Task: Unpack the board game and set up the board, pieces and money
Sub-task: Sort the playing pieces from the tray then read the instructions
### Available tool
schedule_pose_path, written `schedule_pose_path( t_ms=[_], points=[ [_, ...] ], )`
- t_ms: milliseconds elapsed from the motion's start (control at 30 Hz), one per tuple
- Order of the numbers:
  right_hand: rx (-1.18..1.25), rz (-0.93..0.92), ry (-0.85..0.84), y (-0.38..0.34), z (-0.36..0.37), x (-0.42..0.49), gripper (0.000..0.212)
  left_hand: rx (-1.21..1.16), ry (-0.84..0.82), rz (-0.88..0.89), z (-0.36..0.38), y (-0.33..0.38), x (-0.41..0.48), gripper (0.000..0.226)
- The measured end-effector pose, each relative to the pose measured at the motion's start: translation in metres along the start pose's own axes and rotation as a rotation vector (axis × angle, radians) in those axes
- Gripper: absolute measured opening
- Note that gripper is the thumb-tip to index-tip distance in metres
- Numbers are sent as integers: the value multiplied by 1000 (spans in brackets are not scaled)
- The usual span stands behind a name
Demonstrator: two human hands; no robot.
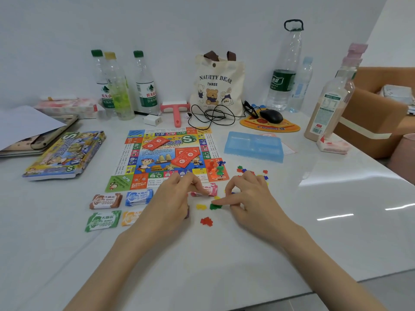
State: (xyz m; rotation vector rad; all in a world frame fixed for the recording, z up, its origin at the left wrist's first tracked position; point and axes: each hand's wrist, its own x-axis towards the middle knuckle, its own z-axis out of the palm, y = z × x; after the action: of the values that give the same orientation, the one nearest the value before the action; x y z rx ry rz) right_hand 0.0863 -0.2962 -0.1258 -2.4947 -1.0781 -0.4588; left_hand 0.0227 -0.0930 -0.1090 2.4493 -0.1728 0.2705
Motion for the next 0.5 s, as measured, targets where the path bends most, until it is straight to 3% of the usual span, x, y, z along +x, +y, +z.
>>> schedule_pose_path(
  t_ms=[333,500],
  points=[
    [-11,42,-1,-2,-1,0,46,-12,5,6,1,-7,2,55],
    [-64,-3,-129,-9,0,3,47,-7,27,5,2,-10,6,54]
  ],
)
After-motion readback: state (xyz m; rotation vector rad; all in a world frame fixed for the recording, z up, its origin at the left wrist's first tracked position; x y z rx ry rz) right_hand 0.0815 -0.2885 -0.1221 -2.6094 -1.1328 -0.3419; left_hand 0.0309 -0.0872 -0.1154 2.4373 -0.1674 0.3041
